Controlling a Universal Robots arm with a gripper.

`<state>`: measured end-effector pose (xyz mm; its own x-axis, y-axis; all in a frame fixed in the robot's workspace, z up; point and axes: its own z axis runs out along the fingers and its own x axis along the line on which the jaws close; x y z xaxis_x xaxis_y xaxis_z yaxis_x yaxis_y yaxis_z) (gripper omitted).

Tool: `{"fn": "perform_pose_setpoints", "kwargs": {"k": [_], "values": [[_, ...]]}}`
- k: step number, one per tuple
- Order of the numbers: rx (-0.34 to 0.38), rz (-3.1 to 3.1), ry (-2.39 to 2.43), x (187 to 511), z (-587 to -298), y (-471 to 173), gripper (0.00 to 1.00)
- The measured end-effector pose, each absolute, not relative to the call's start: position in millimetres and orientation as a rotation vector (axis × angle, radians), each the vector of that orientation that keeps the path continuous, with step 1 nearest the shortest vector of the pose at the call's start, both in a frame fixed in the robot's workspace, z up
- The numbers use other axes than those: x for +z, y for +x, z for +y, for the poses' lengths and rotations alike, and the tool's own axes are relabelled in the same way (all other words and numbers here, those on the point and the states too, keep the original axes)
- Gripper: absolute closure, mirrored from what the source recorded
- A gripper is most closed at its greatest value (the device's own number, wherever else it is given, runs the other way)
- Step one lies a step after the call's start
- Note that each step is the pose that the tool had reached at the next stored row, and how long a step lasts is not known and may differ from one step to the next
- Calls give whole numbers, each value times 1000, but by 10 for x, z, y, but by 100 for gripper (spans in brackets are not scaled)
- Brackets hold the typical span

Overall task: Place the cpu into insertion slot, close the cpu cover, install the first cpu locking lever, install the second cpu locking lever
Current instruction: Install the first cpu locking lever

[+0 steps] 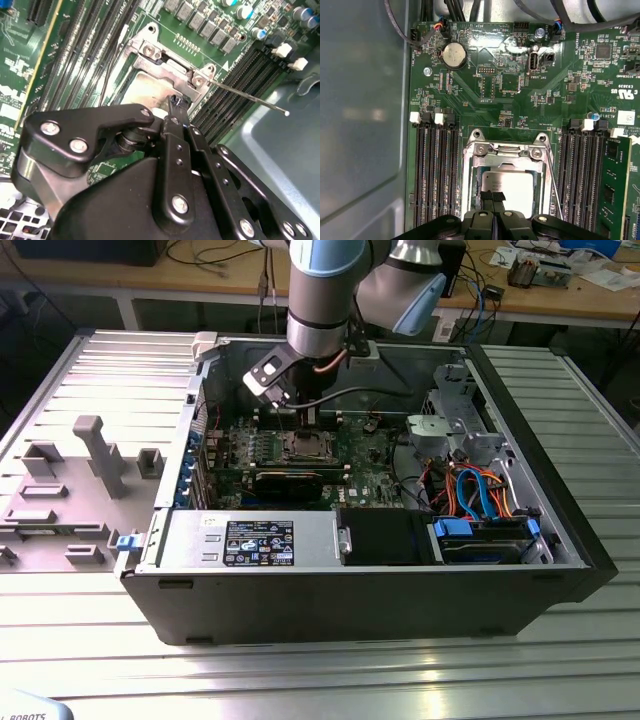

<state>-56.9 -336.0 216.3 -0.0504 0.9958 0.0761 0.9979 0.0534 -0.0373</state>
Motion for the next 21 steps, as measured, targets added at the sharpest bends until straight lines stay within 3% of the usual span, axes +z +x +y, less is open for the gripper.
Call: {"fn": "perform_pose_setpoints", "kwargs": {"k": [7,11,21], "values": [[-17,-2229,-2117,2400,-3360,-570,89],[53,-2267,-2156,2413,-3359,-569,89],[33,-2435,-1973,2409,-3362,-573,89]]}}
